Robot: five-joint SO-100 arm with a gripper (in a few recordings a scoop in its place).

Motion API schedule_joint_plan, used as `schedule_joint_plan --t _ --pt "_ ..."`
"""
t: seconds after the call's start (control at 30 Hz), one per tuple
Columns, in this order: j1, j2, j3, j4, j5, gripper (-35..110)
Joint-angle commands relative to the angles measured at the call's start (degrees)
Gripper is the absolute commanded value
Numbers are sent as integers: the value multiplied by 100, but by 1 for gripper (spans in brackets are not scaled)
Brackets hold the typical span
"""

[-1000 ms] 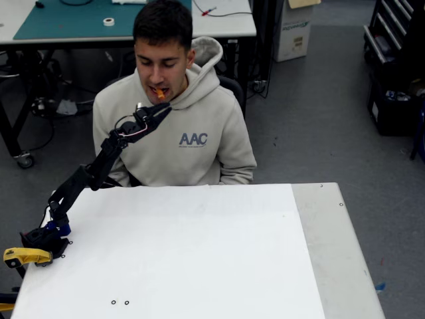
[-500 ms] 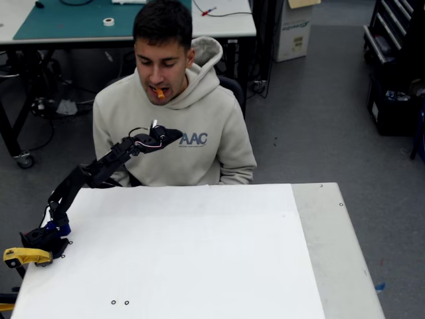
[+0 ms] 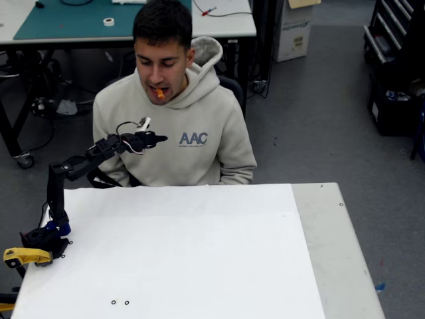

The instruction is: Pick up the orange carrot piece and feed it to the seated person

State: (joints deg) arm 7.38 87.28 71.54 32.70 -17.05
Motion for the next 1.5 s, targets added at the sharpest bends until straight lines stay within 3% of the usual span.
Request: schedule_joint_plan --t 0.0,0.17,0.37,0.93,1.27,1.47 --pt "-70 1644 1274 -26 905 -2" --pt "-149 2927 3155 -26 2013 -2" --pt "-422 4623 5361 -53 2672 -2" --pt "-1143 8930 9677 -18 2725 -2" --pt "-1143 9554 10336 44 2725 -2" --pt "-1143 9615 10274 896 2725 -2"
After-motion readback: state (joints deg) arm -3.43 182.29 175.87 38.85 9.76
